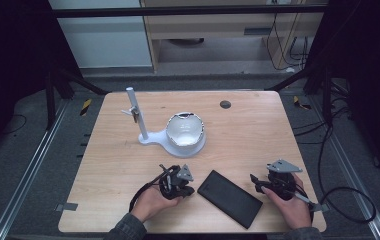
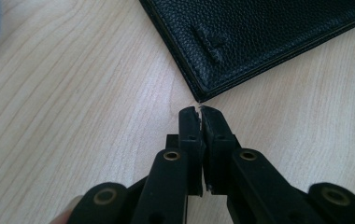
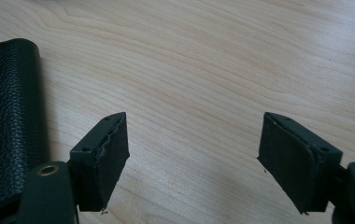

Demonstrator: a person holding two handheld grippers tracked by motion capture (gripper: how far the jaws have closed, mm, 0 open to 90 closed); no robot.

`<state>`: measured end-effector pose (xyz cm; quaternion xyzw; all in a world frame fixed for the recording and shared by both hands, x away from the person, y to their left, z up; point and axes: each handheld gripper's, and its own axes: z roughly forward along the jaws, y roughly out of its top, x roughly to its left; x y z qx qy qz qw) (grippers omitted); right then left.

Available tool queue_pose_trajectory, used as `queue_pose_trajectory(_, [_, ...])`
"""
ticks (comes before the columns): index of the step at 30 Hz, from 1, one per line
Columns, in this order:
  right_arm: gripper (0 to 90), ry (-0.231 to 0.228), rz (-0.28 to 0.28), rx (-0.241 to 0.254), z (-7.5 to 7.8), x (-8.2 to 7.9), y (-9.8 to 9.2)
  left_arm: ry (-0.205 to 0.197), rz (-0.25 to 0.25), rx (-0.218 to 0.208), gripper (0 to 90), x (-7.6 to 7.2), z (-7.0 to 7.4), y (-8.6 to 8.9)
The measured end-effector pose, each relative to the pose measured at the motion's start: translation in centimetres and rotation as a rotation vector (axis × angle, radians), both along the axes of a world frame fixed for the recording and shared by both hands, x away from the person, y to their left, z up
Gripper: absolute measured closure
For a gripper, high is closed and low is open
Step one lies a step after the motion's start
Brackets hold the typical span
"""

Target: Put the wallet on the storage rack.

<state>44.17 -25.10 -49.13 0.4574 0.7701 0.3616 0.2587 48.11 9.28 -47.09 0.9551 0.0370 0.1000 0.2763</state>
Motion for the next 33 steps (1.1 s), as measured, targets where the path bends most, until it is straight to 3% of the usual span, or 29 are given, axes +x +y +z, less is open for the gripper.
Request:
queue_pose_trajectory(23, [23.0,0.002,0.001,0.01,0.0,-0.1,0.0,-0.003,-0.006,-0.01,86.8,0.3,-0.3,-0.8])
queue_pose_trajectory(31, [21.7,0.002,0.02,0.024,0.4,-0.4,0.2,-0.013,-0.022,-0.06,85.8,0.4,0.1,-0.9])
queue_pose_trajectory(33, [18.9,0.002,0.052,0.05,1.0,-0.8,0.9,-0.033,-0.029,-0.067,85.8,0.5,0.6,-0.9])
